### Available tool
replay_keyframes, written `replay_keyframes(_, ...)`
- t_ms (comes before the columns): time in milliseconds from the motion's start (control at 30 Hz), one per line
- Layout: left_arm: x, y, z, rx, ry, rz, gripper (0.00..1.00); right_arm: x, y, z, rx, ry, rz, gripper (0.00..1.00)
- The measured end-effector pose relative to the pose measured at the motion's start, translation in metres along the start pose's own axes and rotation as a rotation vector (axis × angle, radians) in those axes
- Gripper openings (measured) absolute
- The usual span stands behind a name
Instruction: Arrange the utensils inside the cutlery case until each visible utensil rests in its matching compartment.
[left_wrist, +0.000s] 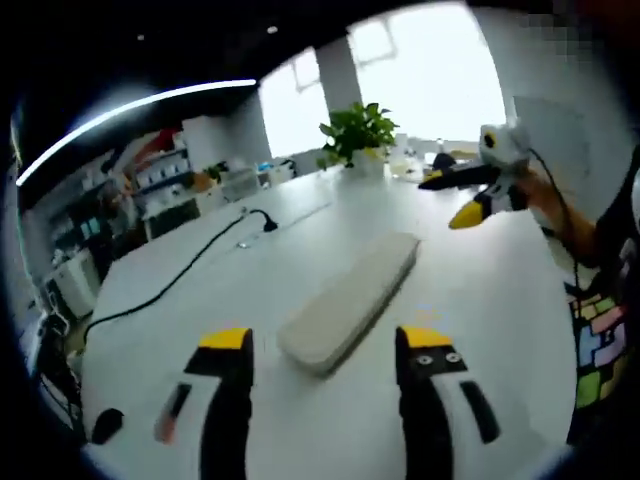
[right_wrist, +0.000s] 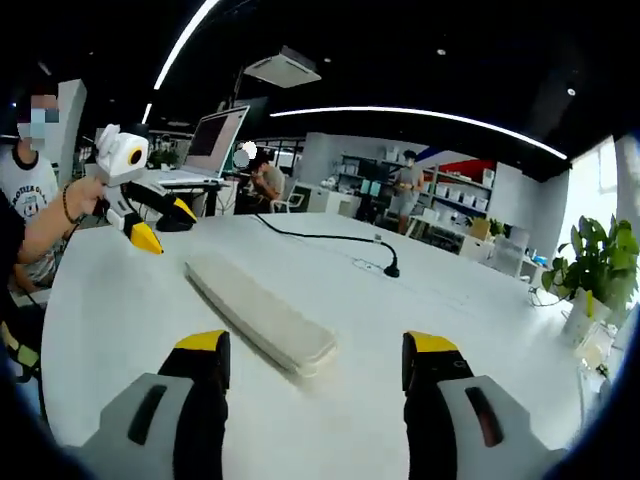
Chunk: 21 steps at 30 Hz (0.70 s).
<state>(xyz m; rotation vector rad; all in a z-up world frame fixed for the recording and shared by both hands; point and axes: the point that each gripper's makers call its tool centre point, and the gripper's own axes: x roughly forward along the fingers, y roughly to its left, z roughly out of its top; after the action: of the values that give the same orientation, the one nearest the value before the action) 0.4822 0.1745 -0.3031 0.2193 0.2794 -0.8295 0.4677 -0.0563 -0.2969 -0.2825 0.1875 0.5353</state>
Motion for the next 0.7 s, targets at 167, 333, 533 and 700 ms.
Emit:
replay_keyframes(167,-0.009,-0.007,0.003,0.063,-0.057,0.087,0.65,-0.020,0.003,0.021,0.003,-0.104,-0.031,0.77)
replay_keyframes(333,-0.032,-0.013,0.019,-0.035,-0.154,0.088,0.70,-0.042,-0.013,0.028,0.029,-0.147,-0.124,0.74)
replay_keyframes(533,-0.055,-0.009,0.024,-0.037,-0.186,0.133,0.82,-0.078,-0.036,0.025,0.091,-0.205,-0.233,0.80)
replay_keyframes(700,-0.074,-0.001,0.036,-0.041,-0.233,0.191,0.90,-0.106,-0.048,0.020,0.120,-0.232,-0.306,0.82)
